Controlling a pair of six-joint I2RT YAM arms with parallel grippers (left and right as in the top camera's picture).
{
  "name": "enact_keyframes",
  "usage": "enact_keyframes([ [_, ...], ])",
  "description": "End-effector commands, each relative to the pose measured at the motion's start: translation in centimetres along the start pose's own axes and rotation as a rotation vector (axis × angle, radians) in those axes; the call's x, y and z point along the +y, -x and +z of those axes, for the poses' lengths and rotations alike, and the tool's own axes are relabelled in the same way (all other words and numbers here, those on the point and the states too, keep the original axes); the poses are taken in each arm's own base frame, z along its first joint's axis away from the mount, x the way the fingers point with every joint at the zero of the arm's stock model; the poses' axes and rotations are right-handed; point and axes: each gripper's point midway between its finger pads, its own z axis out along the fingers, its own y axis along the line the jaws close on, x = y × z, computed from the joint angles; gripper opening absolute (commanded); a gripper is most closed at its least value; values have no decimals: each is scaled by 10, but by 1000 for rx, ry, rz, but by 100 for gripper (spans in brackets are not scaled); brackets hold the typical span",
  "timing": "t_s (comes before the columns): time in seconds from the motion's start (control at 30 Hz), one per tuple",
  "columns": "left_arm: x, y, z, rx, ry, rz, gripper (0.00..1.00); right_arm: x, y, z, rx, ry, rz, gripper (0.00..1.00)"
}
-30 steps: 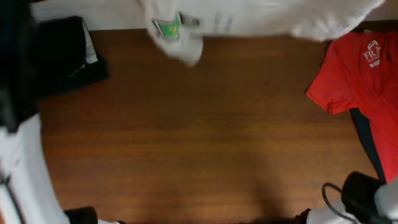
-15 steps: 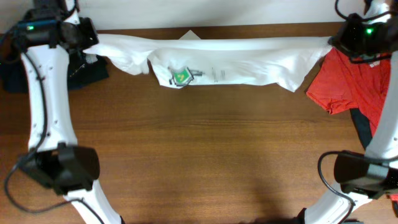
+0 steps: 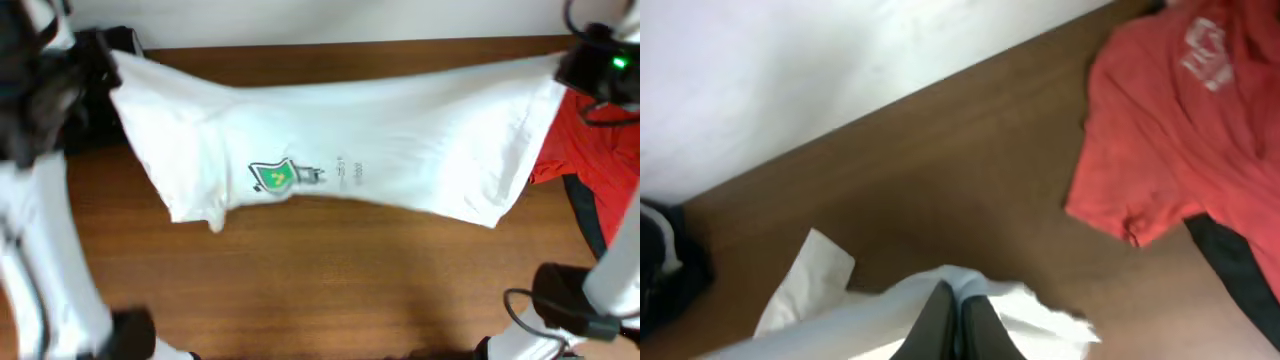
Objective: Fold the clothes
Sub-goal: 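Lift the white T-shirt with both grippers and shake it out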
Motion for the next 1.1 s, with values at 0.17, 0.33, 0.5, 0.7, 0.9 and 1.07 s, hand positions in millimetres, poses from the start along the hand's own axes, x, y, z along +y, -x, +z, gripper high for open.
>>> enact_keyframes([
  [0.17, 6, 77, 106, -251, 33, 66, 1, 49, 78, 47, -272, 61, -75, 4],
  [0.33, 6, 158, -41, -594, 31, 63, 0, 9, 110, -45, -485, 22, -48, 4],
  [0.5, 23, 127, 19, -419, 69, 72, 0, 3, 87, 8, -301, 21, -92, 4],
  [0.7, 78, -3, 167, 99, 146, 22, 0, -43, 7, 90, 122, -124, -7, 4],
  [0.9, 50, -11, 61, 138, 122, 38, 0, -68, 0, 27, 85, -183, 48, 4],
  [1.07, 31, -47, -40, 201, 105, 15, 1, -55, -6, -33, -20, -158, 35, 8],
])
